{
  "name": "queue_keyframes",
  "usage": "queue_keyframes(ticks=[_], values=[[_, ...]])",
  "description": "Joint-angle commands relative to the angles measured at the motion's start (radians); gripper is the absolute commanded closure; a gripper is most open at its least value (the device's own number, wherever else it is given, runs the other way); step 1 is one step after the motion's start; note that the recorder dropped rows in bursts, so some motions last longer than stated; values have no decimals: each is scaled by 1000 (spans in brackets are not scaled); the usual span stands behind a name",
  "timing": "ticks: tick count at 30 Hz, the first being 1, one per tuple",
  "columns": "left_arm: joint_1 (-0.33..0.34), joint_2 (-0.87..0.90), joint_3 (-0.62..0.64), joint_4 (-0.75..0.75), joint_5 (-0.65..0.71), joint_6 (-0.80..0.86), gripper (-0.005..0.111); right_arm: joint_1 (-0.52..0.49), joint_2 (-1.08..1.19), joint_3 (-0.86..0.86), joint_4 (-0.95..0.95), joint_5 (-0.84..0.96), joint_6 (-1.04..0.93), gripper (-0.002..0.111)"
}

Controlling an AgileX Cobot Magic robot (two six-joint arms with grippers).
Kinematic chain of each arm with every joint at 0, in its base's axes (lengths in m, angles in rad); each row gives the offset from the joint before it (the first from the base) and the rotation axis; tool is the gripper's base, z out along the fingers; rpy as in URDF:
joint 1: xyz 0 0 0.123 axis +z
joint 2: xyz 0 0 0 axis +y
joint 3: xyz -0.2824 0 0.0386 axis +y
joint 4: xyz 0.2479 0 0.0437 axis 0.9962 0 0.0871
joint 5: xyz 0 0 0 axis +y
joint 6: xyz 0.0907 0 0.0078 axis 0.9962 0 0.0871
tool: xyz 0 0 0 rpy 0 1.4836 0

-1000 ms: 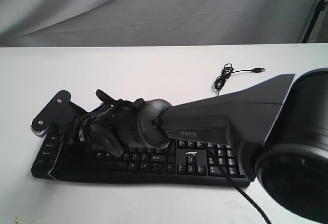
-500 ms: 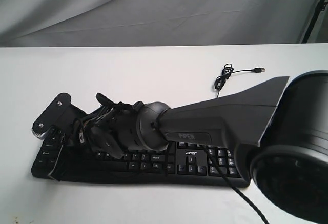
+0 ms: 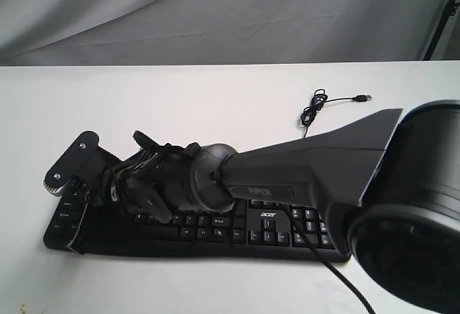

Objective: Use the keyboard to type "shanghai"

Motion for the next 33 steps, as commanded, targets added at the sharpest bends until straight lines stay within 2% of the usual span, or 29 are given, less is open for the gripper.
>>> queue_keyframes(ticks=[1, 8, 19, 33], values=[[-4, -3, 4, 1, -5, -3, 107, -7, -2, 2, 5, 12, -16, 108], [-4, -3, 4, 1, -5, -3, 107, -7, -85, 31, -25, 14, -20, 108], [-4, -3, 4, 1, -5, -3, 107, -75, -254, 315, 17, -29, -18, 108], [-4, -3, 4, 1, -5, -3, 107, -77, -213, 332, 20, -89, -18, 108]])
